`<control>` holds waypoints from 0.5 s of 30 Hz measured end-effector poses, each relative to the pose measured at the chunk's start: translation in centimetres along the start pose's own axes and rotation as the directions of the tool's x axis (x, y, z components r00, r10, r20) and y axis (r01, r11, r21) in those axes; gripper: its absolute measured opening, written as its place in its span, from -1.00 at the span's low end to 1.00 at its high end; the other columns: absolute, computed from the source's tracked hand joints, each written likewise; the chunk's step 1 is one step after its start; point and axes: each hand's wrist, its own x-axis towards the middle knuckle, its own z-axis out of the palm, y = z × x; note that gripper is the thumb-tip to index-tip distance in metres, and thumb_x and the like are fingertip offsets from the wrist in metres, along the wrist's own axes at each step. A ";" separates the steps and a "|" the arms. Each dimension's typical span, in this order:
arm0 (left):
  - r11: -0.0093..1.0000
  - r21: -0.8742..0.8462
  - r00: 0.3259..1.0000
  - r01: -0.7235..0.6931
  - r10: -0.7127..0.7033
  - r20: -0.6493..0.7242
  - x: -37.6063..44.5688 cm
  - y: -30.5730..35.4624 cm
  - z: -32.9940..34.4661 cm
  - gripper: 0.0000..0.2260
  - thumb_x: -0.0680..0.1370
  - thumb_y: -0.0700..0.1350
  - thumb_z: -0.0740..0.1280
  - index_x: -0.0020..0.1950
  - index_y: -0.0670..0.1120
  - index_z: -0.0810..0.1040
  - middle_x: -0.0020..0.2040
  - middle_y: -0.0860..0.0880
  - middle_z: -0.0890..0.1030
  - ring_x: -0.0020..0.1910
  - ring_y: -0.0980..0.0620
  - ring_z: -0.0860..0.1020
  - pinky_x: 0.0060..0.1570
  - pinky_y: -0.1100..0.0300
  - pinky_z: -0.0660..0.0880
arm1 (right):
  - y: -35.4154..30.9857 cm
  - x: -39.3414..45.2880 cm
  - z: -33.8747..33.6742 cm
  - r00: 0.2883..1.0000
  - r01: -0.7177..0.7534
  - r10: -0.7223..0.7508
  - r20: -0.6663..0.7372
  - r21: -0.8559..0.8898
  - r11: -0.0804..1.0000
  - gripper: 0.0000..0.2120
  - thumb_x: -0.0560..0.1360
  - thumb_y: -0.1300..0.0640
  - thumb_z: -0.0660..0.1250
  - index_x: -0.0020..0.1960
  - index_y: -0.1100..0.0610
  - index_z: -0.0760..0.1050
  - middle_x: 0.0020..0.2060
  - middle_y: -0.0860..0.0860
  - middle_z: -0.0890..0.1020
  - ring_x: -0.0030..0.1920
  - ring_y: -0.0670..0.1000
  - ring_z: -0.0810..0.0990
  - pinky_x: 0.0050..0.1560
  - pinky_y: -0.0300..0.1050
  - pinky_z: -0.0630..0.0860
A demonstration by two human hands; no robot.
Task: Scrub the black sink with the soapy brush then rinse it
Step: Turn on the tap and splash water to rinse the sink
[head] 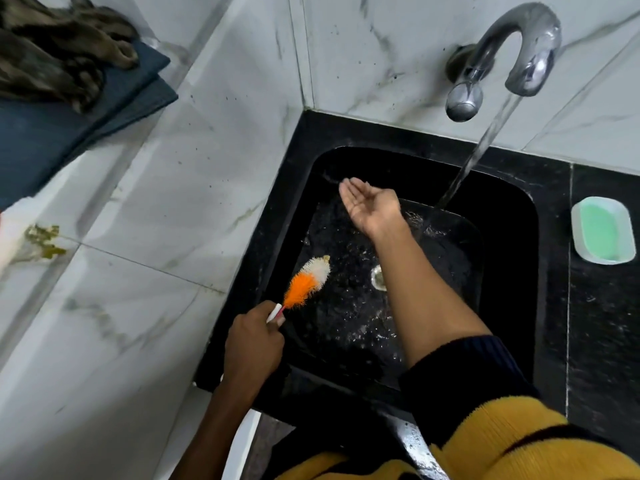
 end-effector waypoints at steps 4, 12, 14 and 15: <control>1.000 0.007 1.000 0.013 -0.013 -0.006 0.0 0.1 0.0 -0.85 0.48 -0.29 0.31 -0.24 -0.08 0.50 -0.41 -0.07 0.56 -0.40 -0.12 0.55 -0.39 -0.02 0.50 | 0.3 -0.6 -7.3 0.978 0.028 0.003 -0.207 0.147 0.989 -0.66 0.63 0.27 0.00 0.04 0.36 0.54 -0.05 0.24 0.63 -0.03 0.14 0.64 0.14 -0.09 0.56; 1.000 0.015 0.999 -0.027 0.027 0.021 0.4 1.1 0.6 -0.83 0.52 -0.24 0.31 -0.25 -0.05 0.50 -0.41 -0.06 0.57 -0.40 -0.11 0.56 -0.35 -0.07 0.55 | -1.9 -1.0 -13.4 0.936 0.024 0.071 -0.344 0.263 0.965 -0.64 0.62 0.16 -0.09 -0.27 0.10 0.34 -0.45 -0.02 0.38 -0.44 -0.07 0.29 -0.34 -0.26 0.23; 1.000 0.008 0.999 -0.022 0.022 0.026 0.4 1.5 0.7 -0.83 0.52 -0.25 0.31 -0.25 -0.05 0.51 -0.41 -0.06 0.58 -0.39 -0.11 0.56 -0.34 -0.05 0.54 | -3.0 -1.2 -12.5 0.938 -0.005 0.064 -0.341 0.171 0.985 -0.66 0.61 0.19 -0.12 -0.21 0.12 0.35 -0.42 0.00 0.37 -0.44 -0.06 0.29 -0.38 -0.26 0.25; 1.000 0.008 0.999 -0.021 0.021 0.029 0.3 1.6 0.6 -0.82 0.52 -0.26 0.31 -0.25 -0.05 0.51 -0.41 -0.07 0.58 -0.39 -0.10 0.56 -0.34 -0.04 0.53 | -3.6 -1.2 -12.1 0.941 0.012 0.045 -0.336 0.165 0.986 -0.66 0.62 0.18 -0.12 -0.11 0.16 0.41 -0.38 0.03 0.41 -0.43 -0.05 0.35 -0.34 -0.26 0.34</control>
